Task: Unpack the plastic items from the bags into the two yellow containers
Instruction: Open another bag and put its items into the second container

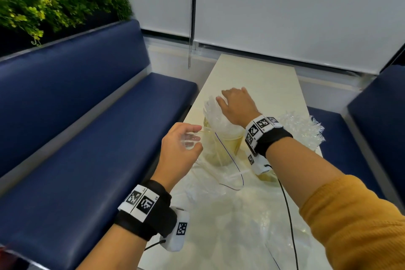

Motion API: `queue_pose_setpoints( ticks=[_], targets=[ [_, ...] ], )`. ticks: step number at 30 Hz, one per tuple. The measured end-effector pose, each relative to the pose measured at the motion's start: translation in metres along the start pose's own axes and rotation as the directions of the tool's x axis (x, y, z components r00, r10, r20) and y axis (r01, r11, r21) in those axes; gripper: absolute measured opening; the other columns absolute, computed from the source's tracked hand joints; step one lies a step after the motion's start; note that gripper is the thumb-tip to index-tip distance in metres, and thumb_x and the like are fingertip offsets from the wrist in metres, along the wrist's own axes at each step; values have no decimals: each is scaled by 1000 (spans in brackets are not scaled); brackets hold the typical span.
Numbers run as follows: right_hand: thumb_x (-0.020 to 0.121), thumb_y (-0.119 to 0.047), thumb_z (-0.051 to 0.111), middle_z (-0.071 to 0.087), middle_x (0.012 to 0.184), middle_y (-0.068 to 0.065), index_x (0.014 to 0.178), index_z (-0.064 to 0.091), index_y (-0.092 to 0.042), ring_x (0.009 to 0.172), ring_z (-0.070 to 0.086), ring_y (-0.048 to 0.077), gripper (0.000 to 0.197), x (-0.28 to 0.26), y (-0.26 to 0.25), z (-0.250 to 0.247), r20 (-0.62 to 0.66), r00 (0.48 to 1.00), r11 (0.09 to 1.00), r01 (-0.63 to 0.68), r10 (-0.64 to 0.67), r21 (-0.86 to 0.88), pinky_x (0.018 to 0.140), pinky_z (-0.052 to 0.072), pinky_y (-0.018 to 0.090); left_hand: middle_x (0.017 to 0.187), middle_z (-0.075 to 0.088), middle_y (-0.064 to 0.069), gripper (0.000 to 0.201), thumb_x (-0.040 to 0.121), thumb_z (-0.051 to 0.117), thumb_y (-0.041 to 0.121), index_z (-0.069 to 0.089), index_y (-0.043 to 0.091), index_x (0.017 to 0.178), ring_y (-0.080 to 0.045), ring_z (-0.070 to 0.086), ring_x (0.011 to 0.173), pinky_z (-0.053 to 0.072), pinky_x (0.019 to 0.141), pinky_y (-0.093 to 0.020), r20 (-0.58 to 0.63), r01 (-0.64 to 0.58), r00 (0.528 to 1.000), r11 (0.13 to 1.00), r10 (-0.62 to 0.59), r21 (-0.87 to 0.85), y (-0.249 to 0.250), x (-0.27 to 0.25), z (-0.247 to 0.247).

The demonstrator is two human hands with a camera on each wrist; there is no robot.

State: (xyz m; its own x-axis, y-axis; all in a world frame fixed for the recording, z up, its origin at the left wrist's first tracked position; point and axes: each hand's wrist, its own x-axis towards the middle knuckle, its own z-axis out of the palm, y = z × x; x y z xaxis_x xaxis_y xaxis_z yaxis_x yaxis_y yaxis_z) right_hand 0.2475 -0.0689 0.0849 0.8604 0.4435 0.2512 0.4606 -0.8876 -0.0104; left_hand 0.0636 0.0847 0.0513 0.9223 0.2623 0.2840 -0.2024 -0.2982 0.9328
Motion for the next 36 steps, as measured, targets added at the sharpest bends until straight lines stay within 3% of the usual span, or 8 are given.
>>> queue_pose_setpoints(
  ticks=[4, 6, 9, 12, 15, 18, 22, 36],
  targets=[
    [100, -36, 45, 72, 102, 7, 94, 76, -12, 91, 63, 24, 39, -28, -13, -44, -229, 971, 990, -41, 72, 135, 78, 47, 32, 116, 63, 5, 40, 85, 66, -8, 68, 21, 111, -3, 69, 95, 55, 81, -11, 25, -7, 1000, 1000, 7, -9, 2, 0, 3],
    [94, -30, 49, 73, 72, 8, 68, 70, -7, 62, 63, 23, 40, -51, -22, -66, -78, 991, 949, -76, 104, 306, 58, 50, 29, 118, 62, 4, 45, 83, 62, -13, 67, 20, 113, -5, 69, 97, 54, 82, -13, 45, -20, 999, 1000, 20, -12, 3, 0, 4],
    [97, -24, 51, 77, 76, 12, 83, 76, 1, 66, 72, 25, 38, -85, -44, -76, 511, 856, 850, -213, -75, 481, 68, 60, 32, 122, 59, 2, 53, 80, 56, -18, 65, 17, 118, -7, 69, 102, 54, 87, -15, 97, -44, 994, 999, 45, -17, 3, -3, 7],
    [98, -52, 50, 69, 113, 10, 119, 68, -4, 103, 65, 27, 55, -110, -65, -40, 692, 713, 975, -55, -114, 217, 92, 52, 38, 123, 56, 2, 62, 75, 50, -23, 66, 15, 122, -12, 67, 107, 53, 94, -19, 147, -69, 986, 997, 74, -38, 4, -10, 10],
    [89, -73, 45, 62, 128, 11, 131, 58, -6, 113, 60, 32, 80, -128, -76, -2, 743, 670, 999, -29, 9, 15, 94, 50, 40, 124, 55, 1, 65, 69, 43, -16, 66, 11, 124, -16, 65, 109, 53, 98, -22, 176, -120, 976, 992, 125, -42, 8, -21, 14],
    [90, -55, 54, 66, 117, 10, 113, 62, -8, 98, 62, 31, 53, -133, -83, 26, 766, 637, 994, -107, 83, -18, 90, 50, 38, 125, 55, -2, 67, 64, 40, -8, 66, 9, 123, -20, 64, 110, 52, 101, -26, 221, -153, 963, 988, 156, -34, 10, -31, 19],
    [61, -74, 76, 64, 126, 7, 139, 50, -11, 115, 61, 33, 103, -136, -94, 44, 802, 592, 996, -72, 79, -45, 100, 49, 48, 127, 54, -3, 69, 65, 39, -11, 66, 10, 125, -23, 62, 115, 51, 105, -28, 270, -189, 944, 982, 189, -28, 10, -41, 24],
    [99, -17, 53, 63, 105, 11, 127, 60, -3, 90, 57, 27, 32, -144, -75, 21, 789, 613, 995, 58, 28, -80, 79, 47, 35, 127, 52, 7, 70, 68, 43, -16, 65, 13, 128, -9, 59, 116, 47, 101, -15, 348, -195, 926, 974, 145, 113, 2, -41, 22]
  ],
)
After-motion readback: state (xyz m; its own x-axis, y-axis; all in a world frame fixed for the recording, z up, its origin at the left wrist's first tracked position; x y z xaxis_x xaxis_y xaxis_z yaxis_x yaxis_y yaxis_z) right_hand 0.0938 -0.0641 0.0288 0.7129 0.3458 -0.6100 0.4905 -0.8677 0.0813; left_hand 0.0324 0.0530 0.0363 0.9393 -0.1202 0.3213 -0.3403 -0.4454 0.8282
